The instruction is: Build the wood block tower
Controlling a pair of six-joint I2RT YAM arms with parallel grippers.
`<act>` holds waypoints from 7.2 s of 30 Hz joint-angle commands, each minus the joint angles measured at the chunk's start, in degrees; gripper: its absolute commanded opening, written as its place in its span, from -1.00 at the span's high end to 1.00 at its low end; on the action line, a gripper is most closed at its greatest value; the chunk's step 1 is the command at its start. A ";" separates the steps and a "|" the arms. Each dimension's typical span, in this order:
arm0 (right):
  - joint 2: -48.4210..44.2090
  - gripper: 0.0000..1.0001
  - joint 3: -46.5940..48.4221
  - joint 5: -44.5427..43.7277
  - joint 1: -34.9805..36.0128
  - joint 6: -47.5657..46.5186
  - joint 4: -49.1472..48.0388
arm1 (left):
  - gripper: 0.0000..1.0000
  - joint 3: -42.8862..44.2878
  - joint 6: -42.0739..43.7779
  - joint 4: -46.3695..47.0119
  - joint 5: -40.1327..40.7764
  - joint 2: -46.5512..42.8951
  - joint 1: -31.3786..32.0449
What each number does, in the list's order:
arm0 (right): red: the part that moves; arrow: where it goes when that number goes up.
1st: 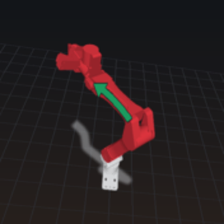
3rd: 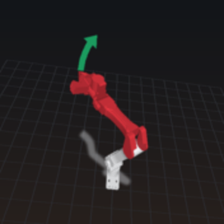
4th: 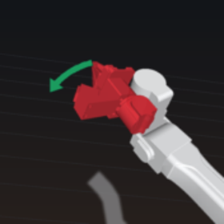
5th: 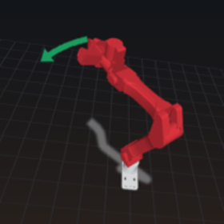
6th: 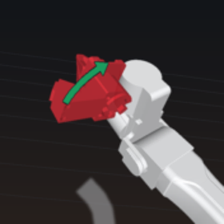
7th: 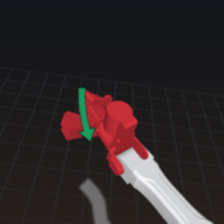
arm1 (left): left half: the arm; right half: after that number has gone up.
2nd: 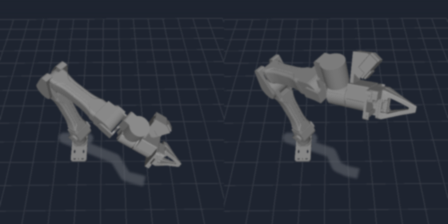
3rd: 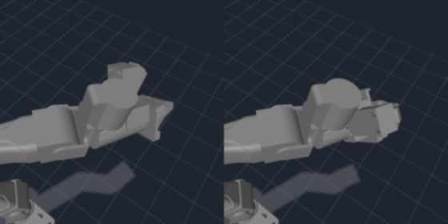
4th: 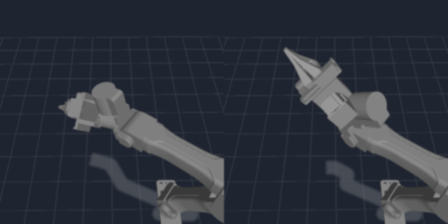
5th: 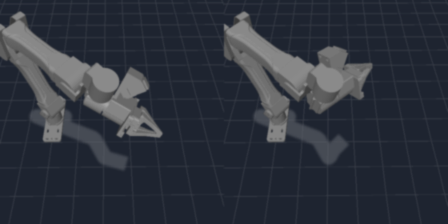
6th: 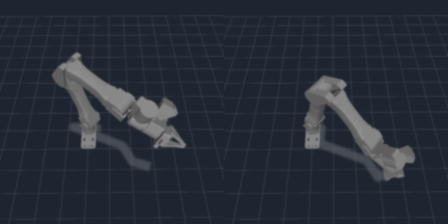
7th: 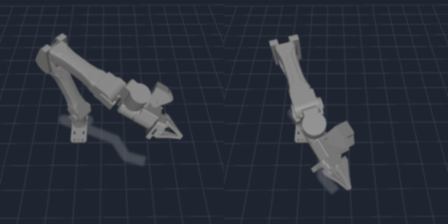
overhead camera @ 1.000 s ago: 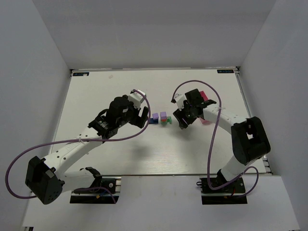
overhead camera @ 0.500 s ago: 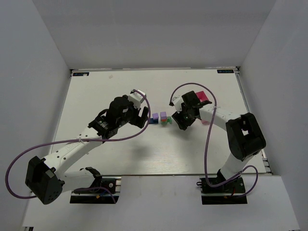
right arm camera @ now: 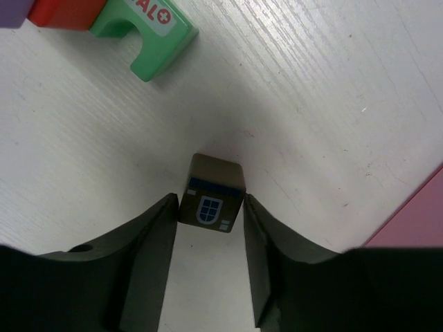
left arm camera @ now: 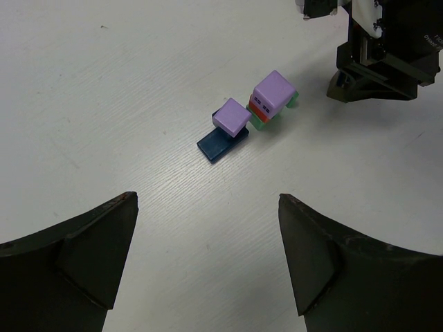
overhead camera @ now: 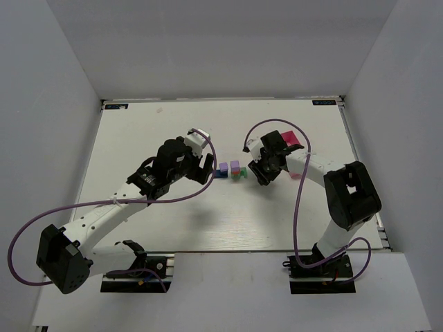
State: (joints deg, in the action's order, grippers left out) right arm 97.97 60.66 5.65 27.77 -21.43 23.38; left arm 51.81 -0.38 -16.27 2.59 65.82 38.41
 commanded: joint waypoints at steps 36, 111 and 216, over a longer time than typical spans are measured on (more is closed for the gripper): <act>-7.37 1.00 20.19 15.08 2.46 -22.58 15.90 | -0.83 -1.63 2.49 0.80 -2.06 -4.74 -0.18; 23.05 0.93 51.31 6.92 15.30 -33.68 32.70 | -0.78 -5.58 4.60 4.58 -1.45 -16.25 -0.71; -18.69 -0.81 10.01 4.18 3.44 -6.09 -0.52 | -0.86 -13.40 8.83 13.38 -4.89 -23.47 -0.71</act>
State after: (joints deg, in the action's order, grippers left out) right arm 80.97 73.73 9.21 32.08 -31.99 28.42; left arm 37.87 9.26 -1.89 -5.56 40.77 37.98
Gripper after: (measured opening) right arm 0.904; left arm 0.928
